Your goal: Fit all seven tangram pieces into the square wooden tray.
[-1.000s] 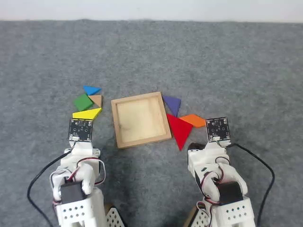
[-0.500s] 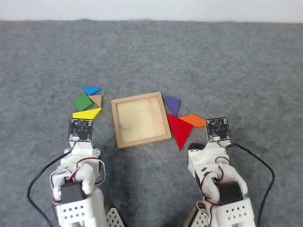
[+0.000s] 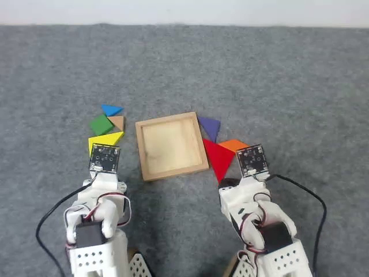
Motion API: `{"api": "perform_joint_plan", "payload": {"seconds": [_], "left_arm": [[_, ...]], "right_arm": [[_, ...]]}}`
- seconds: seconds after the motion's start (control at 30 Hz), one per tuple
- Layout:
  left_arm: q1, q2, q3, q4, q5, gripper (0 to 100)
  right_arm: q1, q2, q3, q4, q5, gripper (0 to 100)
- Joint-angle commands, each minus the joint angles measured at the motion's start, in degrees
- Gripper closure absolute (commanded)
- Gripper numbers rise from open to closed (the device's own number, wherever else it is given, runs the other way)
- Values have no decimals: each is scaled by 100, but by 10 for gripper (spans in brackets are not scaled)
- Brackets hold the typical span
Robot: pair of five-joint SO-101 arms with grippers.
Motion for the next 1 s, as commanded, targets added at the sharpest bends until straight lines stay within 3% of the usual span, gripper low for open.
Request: {"api": "perform_joint_plan", "payload": {"seconds": [0.0, 0.03, 0.1, 0.27, 0.43, 0.67, 0.8, 0.97], "left_arm": [[-79, -123, -541, 18, -2804, 987], [-316, -123, -699, -18, -3525, 987], [-492, -132, -1007, -229, -3701, 987], [-1125, -105, -1684, -1477, -1389, 988], [-862, 571, -2281, -1565, -888, 988], [-668, 4281, -3864, -1837, -334, 988], [-668, 6444, -4927, -1451, -369, 987], [-686, 8466, -6044, -738, -1222, 938]], "right_arm": [[-40, 92, 114, 31, 79, 987], [48, 127, 114, 92, 167, 987], [312, 75, 114, 347, 580, 987], [690, 75, 114, 462, 1916, 988], [1042, 75, 97, 435, 2259, 989], [1042, 75, 105, 462, 2259, 987], [1051, 75, 105, 470, 2268, 987], [1051, 75, 105, 470, 2286, 987]]}}
